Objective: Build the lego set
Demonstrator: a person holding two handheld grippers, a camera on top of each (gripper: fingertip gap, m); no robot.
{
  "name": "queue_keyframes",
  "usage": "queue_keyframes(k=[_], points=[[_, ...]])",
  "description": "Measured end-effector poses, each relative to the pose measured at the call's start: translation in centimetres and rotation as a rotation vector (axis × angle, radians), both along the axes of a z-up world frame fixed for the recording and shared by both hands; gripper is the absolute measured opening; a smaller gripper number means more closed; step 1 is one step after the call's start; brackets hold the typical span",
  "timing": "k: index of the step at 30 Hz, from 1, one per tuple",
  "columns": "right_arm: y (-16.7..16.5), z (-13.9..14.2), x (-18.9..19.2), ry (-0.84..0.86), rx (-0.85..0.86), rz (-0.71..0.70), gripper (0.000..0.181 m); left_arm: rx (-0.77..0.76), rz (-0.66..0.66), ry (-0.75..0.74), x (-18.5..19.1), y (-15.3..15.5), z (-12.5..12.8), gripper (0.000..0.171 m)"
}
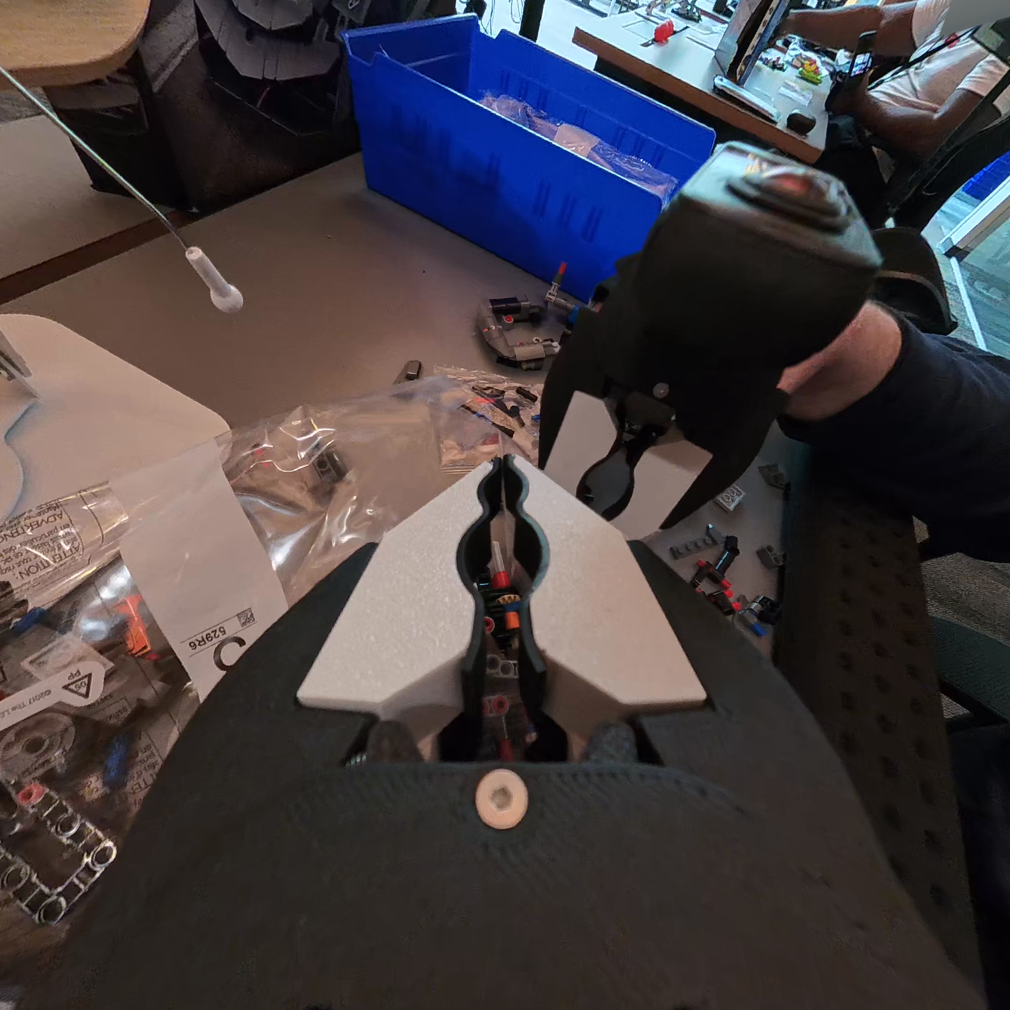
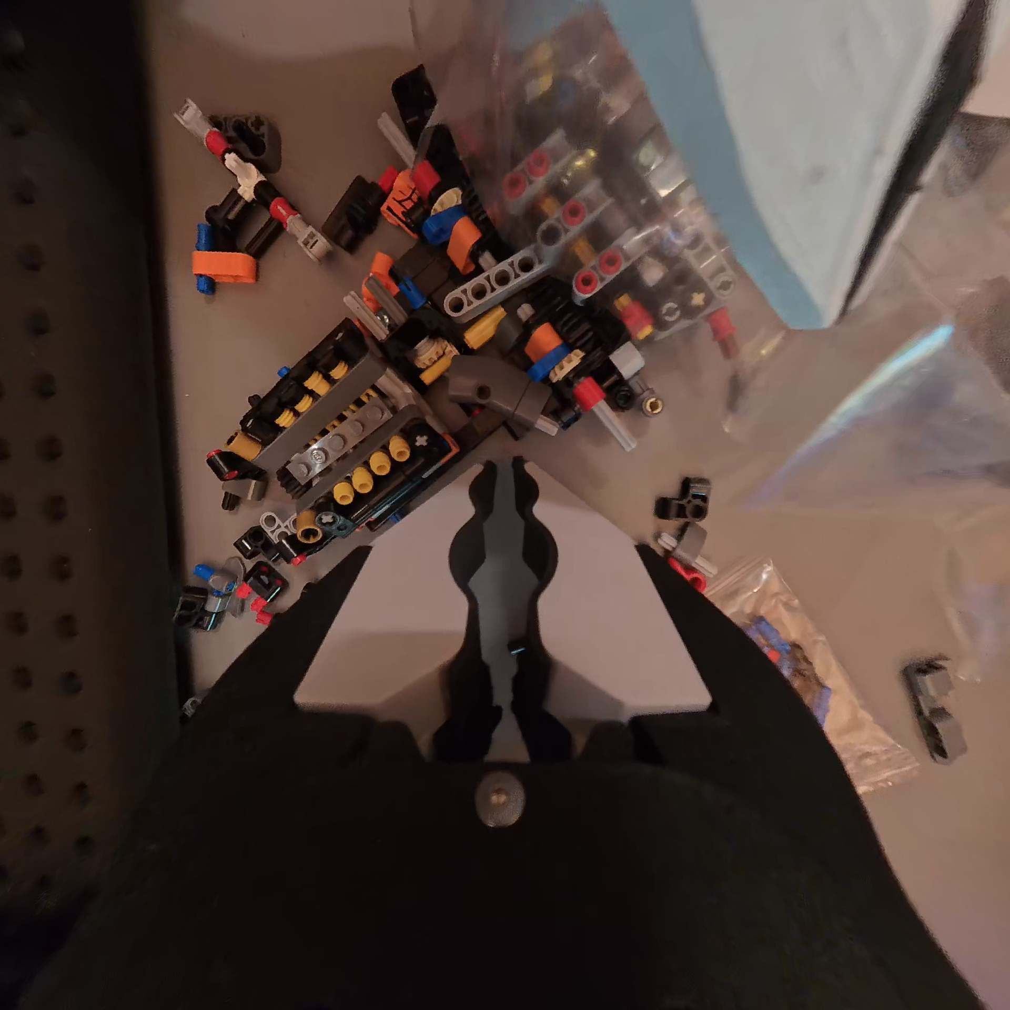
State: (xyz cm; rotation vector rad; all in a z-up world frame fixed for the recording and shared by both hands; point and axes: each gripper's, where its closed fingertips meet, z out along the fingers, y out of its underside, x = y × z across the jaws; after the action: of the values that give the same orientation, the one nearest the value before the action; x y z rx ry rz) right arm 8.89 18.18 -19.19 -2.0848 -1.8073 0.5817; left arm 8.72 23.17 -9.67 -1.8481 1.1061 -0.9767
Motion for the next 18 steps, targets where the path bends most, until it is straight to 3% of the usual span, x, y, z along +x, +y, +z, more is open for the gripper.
queue_keyframes(k=[1,4,10,18], points=[[0.3,0.3,-0.1,0.015,0.017,-0.006,0.005,0.001,0.0,0.0,0.0,0.0,0.0,0.0],[0.0,1.3,-0.5,0.069,0.015,0.006,0.007,-0.002,-0.001,0.003,0.0,0.0,-0.1,0.0],[-0.8,-0.5,-0.2,0.0,-0.009,0.049,0.008,0.001,-0.007,0.02,0.2,-0.1,-0.5,0.0],[-0.7,0.0,-0.5,0.029,-0.01,0.035,0.007,0.003,-0.005,0.016,0.2,0.0,-0.4,0.0]])
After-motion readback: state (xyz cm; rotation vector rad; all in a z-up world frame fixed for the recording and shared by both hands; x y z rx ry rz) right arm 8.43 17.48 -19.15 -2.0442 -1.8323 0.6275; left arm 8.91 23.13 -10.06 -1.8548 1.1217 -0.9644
